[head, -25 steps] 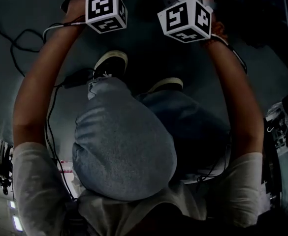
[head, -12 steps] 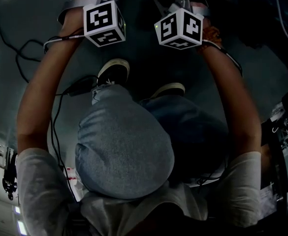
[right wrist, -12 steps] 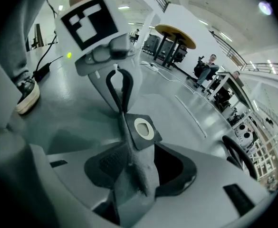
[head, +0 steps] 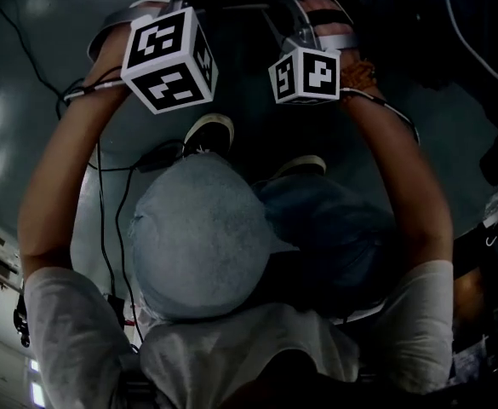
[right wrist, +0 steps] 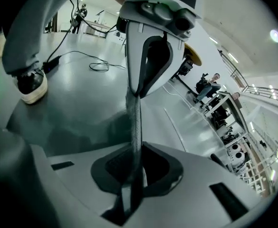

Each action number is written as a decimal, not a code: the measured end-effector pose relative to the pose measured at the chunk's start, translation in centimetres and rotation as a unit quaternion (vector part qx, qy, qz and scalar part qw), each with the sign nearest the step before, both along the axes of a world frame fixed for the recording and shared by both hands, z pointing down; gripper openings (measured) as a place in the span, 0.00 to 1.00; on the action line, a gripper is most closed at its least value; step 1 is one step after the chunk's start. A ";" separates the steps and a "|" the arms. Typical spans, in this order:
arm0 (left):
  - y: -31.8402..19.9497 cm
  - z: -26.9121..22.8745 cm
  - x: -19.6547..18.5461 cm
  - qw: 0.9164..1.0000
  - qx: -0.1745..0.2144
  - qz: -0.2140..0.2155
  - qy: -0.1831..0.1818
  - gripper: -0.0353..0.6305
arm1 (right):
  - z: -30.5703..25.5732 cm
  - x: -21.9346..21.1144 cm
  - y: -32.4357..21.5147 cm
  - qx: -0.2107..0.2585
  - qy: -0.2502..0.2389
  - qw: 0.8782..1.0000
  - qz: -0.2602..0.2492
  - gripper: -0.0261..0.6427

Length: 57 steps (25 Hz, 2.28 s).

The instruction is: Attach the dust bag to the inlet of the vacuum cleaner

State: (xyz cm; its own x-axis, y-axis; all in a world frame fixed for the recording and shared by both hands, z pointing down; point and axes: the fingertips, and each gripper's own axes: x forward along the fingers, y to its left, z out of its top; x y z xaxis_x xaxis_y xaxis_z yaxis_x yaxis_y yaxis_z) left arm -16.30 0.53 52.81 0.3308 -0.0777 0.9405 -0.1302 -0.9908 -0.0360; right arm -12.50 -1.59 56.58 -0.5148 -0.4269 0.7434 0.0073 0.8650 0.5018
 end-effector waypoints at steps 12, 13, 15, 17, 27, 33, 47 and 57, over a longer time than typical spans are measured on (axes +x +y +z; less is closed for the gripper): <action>1.1 -12.1 3.4 0.997 -0.037 0.062 -0.005 0.08 | -12.0 3.7 2.9 -0.168 0.015 0.984 0.050 0.09; 1.1 -13.4 4.1 0.996 -0.046 0.078 -0.002 0.08 | -13.4 4.3 3.1 -0.182 0.014 0.981 0.059 0.09; 1.4 -16.2 5.6 0.991 -0.071 0.109 0.003 0.08 | -16.2 5.8 3.8 -0.212 0.006 0.974 0.075 0.09; 2.2 -19.2 7.3 0.985 -0.100 0.137 0.010 0.08 | -19.1 7.4 4.9 -0.237 -0.006 0.967 0.089 0.09; 8.2 -27.4 19.4 0.952 -0.130 0.267 0.069 0.08 | -27.3 19.4 12.3 -0.293 -0.067 0.932 0.201 0.09; 10.1 -27.4 25.9 0.939 -0.095 0.315 0.098 0.08 | -28.0 26.5 14.3 -0.239 -0.019 0.933 0.268 0.09; 6.4 -28.5 37.2 0.956 -0.032 0.240 0.164 0.08 | -29.3 38.4 9.8 -0.118 0.068 0.934 0.330 0.09; 5.8 -28.2 37.3 0.952 -0.038 0.233 0.194 0.08 | -28.8 38.8 8.4 -0.125 0.077 0.937 0.316 0.11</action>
State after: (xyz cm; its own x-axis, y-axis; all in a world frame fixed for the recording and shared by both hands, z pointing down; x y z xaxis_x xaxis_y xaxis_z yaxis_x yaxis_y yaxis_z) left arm 20.97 6.34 24.59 0.6366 0.2249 0.7377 0.3346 -0.9424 -0.0015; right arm 26.33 6.77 27.76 -0.0958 -0.4125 0.9059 -0.4900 0.8117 0.3178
